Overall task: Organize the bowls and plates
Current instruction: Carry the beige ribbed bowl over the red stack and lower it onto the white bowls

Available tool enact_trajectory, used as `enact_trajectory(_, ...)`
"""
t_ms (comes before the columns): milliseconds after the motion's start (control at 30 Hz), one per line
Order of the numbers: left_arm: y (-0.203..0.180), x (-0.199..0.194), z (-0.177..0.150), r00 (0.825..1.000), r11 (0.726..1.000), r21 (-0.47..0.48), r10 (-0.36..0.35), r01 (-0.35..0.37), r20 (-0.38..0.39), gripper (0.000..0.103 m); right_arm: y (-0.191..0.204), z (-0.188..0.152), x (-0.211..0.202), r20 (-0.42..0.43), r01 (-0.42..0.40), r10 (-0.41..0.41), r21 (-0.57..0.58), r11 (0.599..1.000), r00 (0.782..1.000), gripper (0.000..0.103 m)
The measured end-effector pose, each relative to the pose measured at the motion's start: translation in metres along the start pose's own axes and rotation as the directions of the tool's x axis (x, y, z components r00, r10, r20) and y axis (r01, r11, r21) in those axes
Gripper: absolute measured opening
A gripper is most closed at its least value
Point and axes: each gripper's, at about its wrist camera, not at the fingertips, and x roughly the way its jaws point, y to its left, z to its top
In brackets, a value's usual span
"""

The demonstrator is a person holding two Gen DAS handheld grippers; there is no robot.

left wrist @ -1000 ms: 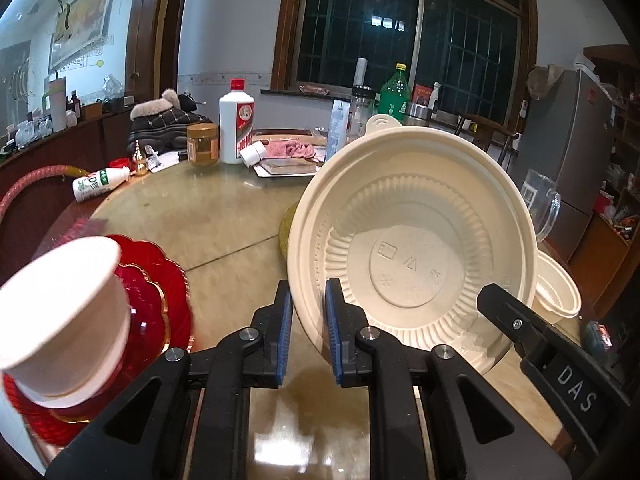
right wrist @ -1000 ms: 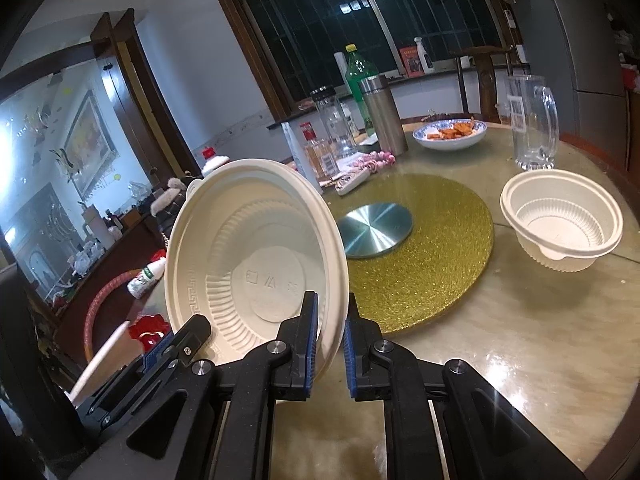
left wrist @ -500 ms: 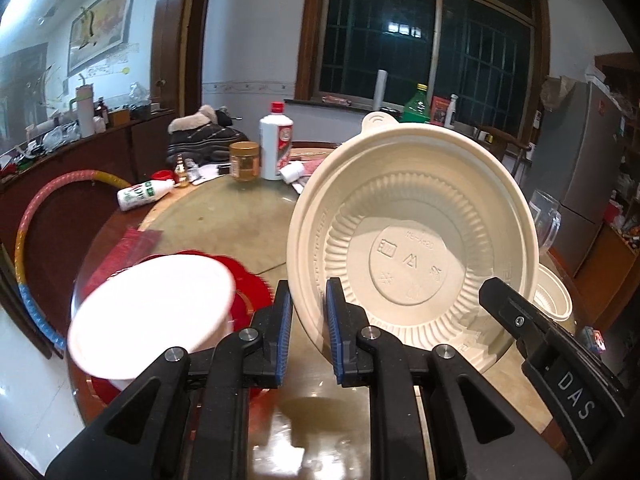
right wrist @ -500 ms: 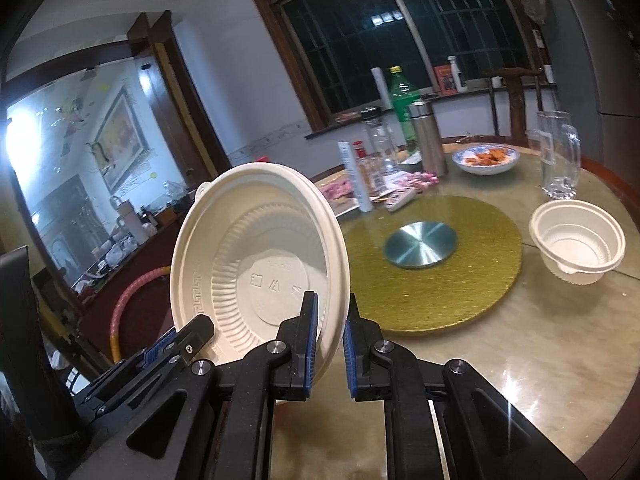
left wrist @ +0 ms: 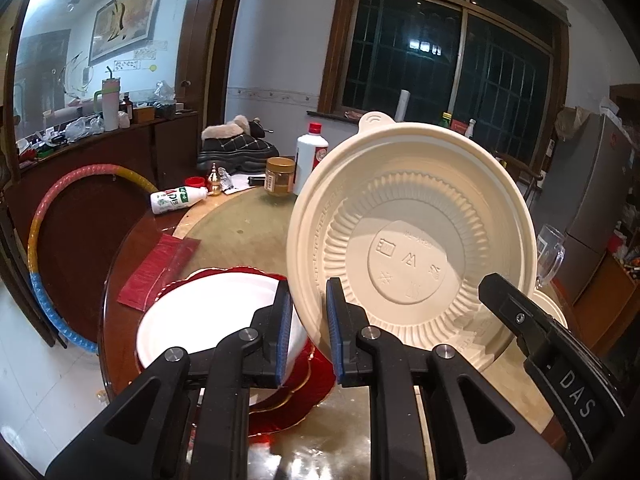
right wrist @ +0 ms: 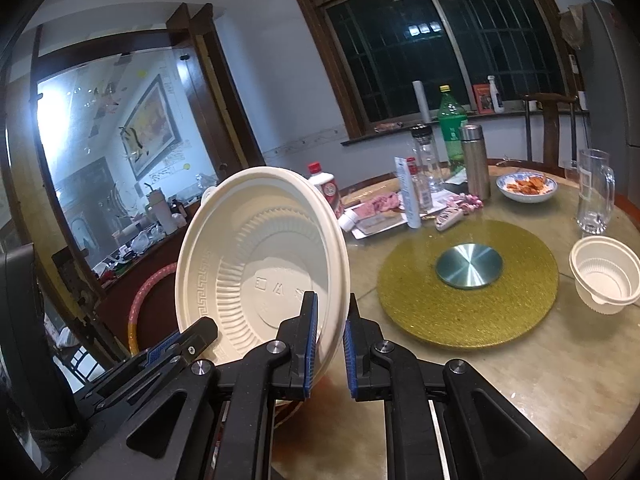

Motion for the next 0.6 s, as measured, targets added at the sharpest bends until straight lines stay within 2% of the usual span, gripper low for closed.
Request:
enact_trajectory(267, 0.037, -0.01, 0.018, 1.0, 0.998, -0.055, 0.011, -0.012, -0.023, 0.015, 0.034, 0.013, 0.009, -0.041, -0.063, 0.061, -0.033, 0.997, 0.997, 0.012)
enact_trajectory(433, 0.061, -0.017, 0.024, 0.997, 0.995, -0.056, 0.081, -0.082, -0.02, 0.015, 0.064, 0.02, 0.028, -0.114, -0.119, 0.114, -0.039, 0.992, 0.987, 0.012)
enact_trajectory(600, 0.088, -0.004, 0.023, 0.992, 0.99, -0.101, 0.084, -0.094, -0.094, 0.016, 0.08, 0.017, 0.058, -0.203, -0.158, 0.15, -0.025, 0.987, 0.968, 0.012)
